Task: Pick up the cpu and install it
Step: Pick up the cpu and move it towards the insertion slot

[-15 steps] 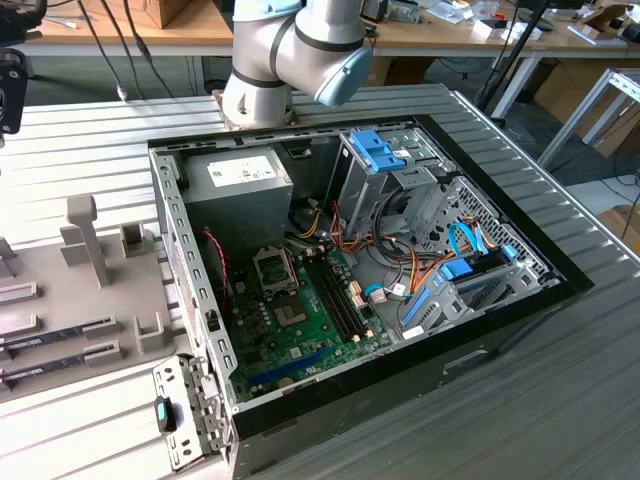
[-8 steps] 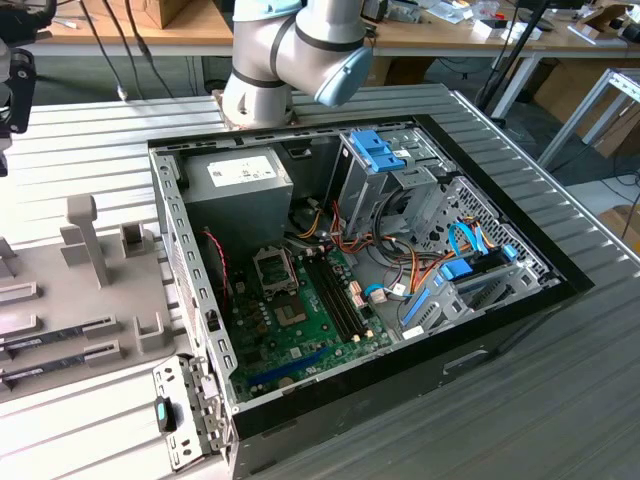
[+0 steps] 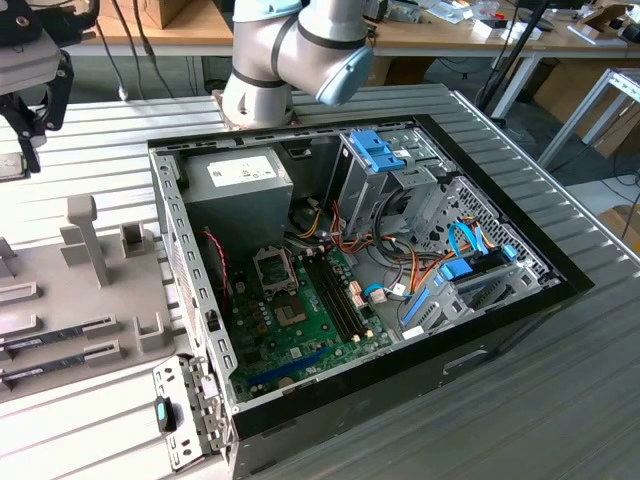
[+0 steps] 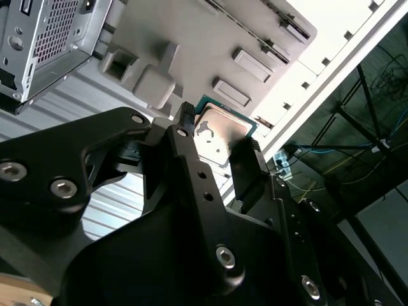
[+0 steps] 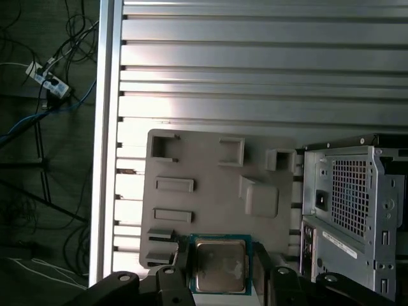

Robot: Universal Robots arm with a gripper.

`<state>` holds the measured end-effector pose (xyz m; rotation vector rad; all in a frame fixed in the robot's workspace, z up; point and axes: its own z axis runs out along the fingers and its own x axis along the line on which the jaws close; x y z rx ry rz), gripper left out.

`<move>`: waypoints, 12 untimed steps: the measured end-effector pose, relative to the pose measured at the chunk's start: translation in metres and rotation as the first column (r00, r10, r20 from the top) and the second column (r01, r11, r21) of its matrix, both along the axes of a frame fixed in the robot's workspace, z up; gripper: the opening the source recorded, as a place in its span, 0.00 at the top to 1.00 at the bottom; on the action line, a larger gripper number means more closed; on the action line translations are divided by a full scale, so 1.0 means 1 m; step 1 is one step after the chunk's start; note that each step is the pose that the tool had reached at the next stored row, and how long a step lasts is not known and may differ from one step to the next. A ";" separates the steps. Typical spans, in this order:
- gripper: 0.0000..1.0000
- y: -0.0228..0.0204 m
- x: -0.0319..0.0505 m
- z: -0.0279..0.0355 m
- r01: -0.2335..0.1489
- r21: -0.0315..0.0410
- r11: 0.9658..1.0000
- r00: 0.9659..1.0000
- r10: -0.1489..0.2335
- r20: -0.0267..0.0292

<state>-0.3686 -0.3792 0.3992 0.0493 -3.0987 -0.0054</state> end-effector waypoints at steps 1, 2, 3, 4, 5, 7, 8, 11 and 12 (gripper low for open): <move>0.53 0.0000 0.0021 -0.0001 0.000 0.000 1.000 1.000 0.000 0.000; 0.53 0.0000 0.0042 -0.0001 0.000 0.000 1.000 1.000 0.000 0.000; 0.53 0.0000 0.0053 -0.0001 0.000 0.000 1.000 1.000 0.000 0.000; 0.53 0.0000 0.0069 -0.0001 0.000 0.000 1.000 1.000 0.000 0.000; 0.53 0.0000 0.0081 0.0000 0.000 0.000 1.000 1.000 0.000 0.000; 0.53 0.0000 0.0109 -0.0001 0.000 0.000 1.000 1.000 0.000 0.000; 0.53 0.0000 0.0120 -0.0001 0.000 0.000 1.000 1.000 0.000 0.000; 0.53 0.0000 0.0175 -0.0001 0.000 0.000 1.000 1.000 0.000 0.000; 0.53 0.0000 0.0191 -0.0001 0.000 0.000 1.000 1.000 0.000 0.000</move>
